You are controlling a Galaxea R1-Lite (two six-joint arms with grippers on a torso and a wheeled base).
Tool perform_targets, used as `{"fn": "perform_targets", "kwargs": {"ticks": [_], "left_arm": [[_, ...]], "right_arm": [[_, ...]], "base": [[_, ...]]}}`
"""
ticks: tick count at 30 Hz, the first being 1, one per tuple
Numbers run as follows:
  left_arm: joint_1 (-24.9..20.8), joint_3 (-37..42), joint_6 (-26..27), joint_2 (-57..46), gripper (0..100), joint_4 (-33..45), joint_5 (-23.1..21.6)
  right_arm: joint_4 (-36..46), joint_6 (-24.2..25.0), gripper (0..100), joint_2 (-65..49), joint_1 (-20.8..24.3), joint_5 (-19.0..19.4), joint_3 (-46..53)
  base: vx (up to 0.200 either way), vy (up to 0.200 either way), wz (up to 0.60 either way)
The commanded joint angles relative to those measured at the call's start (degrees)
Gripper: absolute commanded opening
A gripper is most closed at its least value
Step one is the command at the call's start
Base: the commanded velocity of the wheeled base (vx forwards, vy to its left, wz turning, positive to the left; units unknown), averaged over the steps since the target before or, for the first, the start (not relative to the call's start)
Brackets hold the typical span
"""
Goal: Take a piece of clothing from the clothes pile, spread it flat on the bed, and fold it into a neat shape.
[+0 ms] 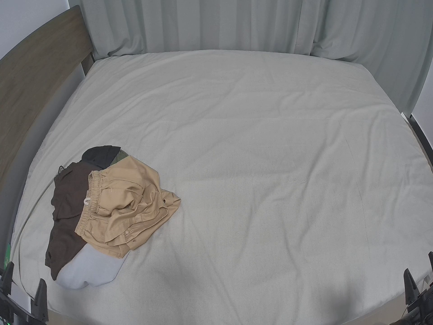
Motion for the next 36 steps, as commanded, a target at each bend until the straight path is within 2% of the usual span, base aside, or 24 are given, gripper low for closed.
{"fn": "perform_targets", "kwargs": {"ticks": [1, 5, 6, 15, 19, 27, 36], "left_arm": [[-0.4, -1.0, 0.1, 1.4, 100, -5.9, 0.1], [-1.4, -0.9, -0.2, 3.4, 100, -5.8, -0.2], [-2.9, -1.5, -0.5, 4.6, 100, -5.8, -0.1], [-3.4, -3.8, -0.6, 10.8, 100, -5.7, -0.3], [-5.2, -4.5, -1.6, 11.4, 100, -5.4, -2.6], [-5.4, -8.2, -6.8, 17.4, 100, -5.5, -3.7], [-5.4, -10.4, -7.1, 23.6, 100, -6.0, -5.7]], "right_arm": [[0.0, 0.0, 100, -0.9, 0.0, 0.0, 1.0], [0.0, 0.1, 100, -0.9, 0.0, 0.0, 1.0], [0.0, 0.1, 100, -0.9, 0.0, 0.0, 1.0], [0.0, 0.1, 100, -0.9, 0.0, 0.0, 1.0], [0.0, 0.1, 100, -0.9, 0.0, 0.0, 1.0], [0.0, 0.1, 100, -0.9, 0.0, 0.0, 1.0], [0.0, 0.0, 100, -0.9, 0.0, 0.0, 1.0]], "base": [[0.000, 0.000, 0.00], [0.000, 0.000, 0.00], [0.000, 0.000, 0.00], [0.000, 0.000, 0.00], [0.000, 0.000, 0.00], [0.000, 0.000, 0.00], [0.000, 0.000, 0.00]]}}
